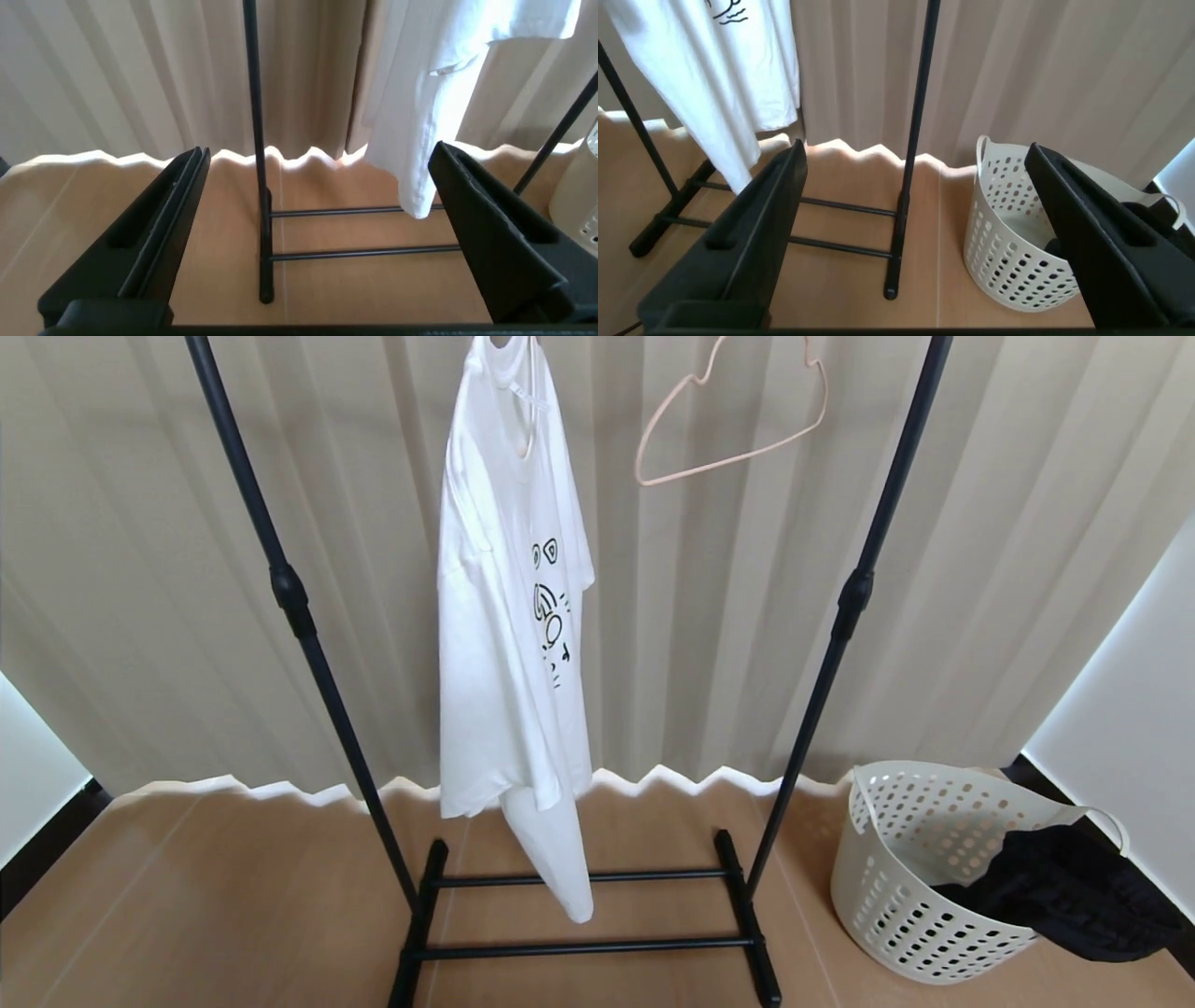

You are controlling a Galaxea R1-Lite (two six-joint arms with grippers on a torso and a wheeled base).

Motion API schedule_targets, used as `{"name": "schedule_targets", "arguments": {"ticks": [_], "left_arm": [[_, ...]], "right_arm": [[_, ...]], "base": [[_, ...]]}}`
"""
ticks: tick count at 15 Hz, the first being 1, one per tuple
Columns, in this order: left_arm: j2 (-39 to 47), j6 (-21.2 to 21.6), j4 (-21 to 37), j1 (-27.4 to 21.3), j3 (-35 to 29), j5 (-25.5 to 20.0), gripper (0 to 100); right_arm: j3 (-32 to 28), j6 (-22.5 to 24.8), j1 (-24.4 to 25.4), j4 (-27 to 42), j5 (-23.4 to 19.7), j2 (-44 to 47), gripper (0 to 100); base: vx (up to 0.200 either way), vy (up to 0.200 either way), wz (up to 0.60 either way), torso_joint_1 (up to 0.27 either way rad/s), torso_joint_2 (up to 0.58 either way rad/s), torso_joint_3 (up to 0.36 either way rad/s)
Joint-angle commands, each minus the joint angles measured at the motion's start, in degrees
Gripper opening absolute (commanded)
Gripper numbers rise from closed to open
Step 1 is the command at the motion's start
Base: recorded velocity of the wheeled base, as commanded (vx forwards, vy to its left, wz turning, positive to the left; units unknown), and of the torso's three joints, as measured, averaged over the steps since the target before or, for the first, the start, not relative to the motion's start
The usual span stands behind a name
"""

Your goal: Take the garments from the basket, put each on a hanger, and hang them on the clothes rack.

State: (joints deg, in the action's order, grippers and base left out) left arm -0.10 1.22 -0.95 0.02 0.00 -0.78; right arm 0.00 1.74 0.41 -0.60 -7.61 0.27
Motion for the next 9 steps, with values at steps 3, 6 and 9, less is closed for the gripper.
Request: {"name": "schedule_targets", "arguments": {"ticks": [3,6,9], "left_arm": [[0.1,0.0,0.0,0.1,0.0,0.0,100],[0.1,0.0,0.0,0.0,0.0,0.0,100],[0.1,0.0,0.1,0.0,0.0,0.0,100]], "right_arm": [[0.0,0.0,0.0,0.0,0.0,0.1,100],[0.0,0.0,0.0,0.0,0.0,0.1,100],[0.0,0.0,0.0,0.0,0.0,0.1,100]], "base": [[0.000,0.000,-0.40,0.003,0.01,0.010],[0.000,0.000,-0.40,0.000,0.00,0.003],[0.000,0.000,0.00,0.000,0.00,0.000]]}}
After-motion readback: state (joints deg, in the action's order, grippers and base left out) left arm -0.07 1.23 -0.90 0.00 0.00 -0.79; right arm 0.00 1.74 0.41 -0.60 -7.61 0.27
